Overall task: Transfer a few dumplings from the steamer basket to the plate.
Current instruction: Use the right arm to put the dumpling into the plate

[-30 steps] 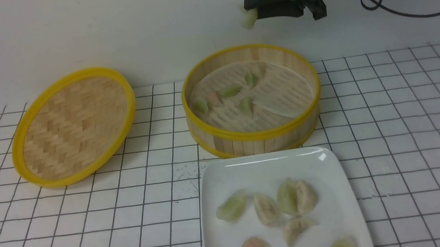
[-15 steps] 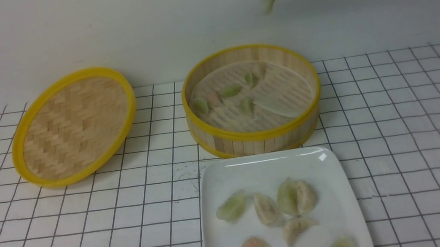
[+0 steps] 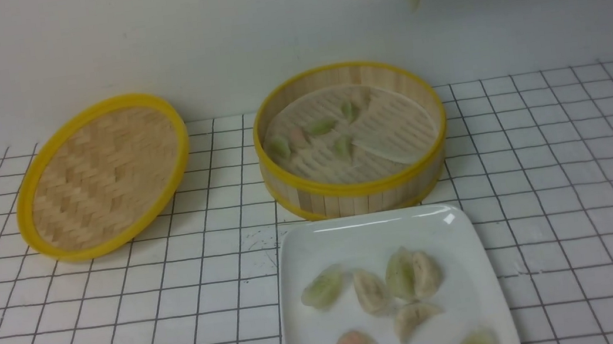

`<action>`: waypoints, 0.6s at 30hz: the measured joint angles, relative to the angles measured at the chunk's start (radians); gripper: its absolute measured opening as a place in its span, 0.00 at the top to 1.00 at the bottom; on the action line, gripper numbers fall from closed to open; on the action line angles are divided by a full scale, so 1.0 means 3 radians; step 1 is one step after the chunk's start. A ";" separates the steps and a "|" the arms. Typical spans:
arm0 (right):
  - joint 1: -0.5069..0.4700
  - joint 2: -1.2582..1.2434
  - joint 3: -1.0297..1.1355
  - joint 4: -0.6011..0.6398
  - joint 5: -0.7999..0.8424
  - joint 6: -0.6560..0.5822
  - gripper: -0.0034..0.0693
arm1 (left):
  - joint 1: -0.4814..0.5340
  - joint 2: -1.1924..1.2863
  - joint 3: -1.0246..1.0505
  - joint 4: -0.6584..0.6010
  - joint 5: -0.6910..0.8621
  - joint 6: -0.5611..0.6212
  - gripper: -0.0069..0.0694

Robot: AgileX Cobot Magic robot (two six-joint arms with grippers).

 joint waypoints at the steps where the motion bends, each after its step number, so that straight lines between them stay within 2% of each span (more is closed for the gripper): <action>1: -0.0007 0.0000 0.0000 -0.0014 0.0000 0.0000 0.70 | 0.0000 0.0000 0.0000 0.0000 0.0000 0.0000 0.61; 18: -0.0001 -0.0337 0.0000 -0.0134 0.0007 0.0474 0.70 | 0.0000 0.0000 0.0000 0.0000 0.0000 0.0000 0.61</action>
